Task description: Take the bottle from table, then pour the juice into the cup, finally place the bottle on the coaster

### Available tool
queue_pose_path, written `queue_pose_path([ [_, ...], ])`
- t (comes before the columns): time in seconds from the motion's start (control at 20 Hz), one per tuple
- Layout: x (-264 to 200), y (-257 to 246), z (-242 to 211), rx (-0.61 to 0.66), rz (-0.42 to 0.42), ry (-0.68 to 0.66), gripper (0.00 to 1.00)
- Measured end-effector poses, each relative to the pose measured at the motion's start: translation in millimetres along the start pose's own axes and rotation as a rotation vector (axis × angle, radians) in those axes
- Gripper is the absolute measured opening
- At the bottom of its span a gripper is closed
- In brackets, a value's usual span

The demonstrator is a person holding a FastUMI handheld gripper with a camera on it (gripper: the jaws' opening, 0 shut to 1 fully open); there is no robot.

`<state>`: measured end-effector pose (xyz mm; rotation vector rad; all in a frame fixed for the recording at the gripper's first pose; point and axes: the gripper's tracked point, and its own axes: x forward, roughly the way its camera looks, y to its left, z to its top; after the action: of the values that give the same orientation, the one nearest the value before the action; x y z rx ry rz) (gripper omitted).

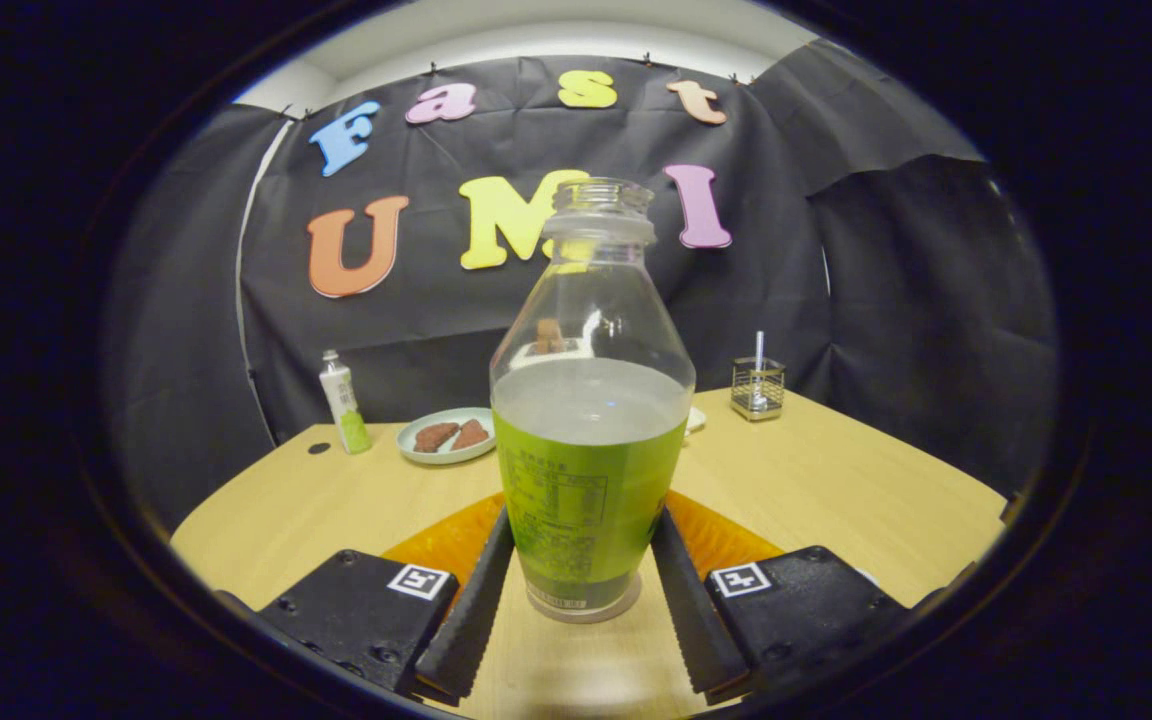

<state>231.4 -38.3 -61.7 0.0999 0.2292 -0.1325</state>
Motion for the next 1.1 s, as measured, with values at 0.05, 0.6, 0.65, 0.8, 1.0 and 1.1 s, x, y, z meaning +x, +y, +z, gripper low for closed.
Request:
queue_pose_path([
  [0.05, 6, 2, -4, -0.013, 0.000, 0.008, 0.80],
  [0.6, 45, 1, -29, -0.085, -0.005, 0.081, 0.82],
  [0.65, 48, 2, -30, -0.082, 0.003, 0.083, 0.82],
  [0.8, 51, 3, -33, -0.100, 0.014, 0.093, 0.82],
  [1.0, 50, 3, -29, -0.111, 0.008, 0.087, 0.84],
  [1.1, 47, -1, -30, -0.126, -0.005, 0.104, 0.87],
])
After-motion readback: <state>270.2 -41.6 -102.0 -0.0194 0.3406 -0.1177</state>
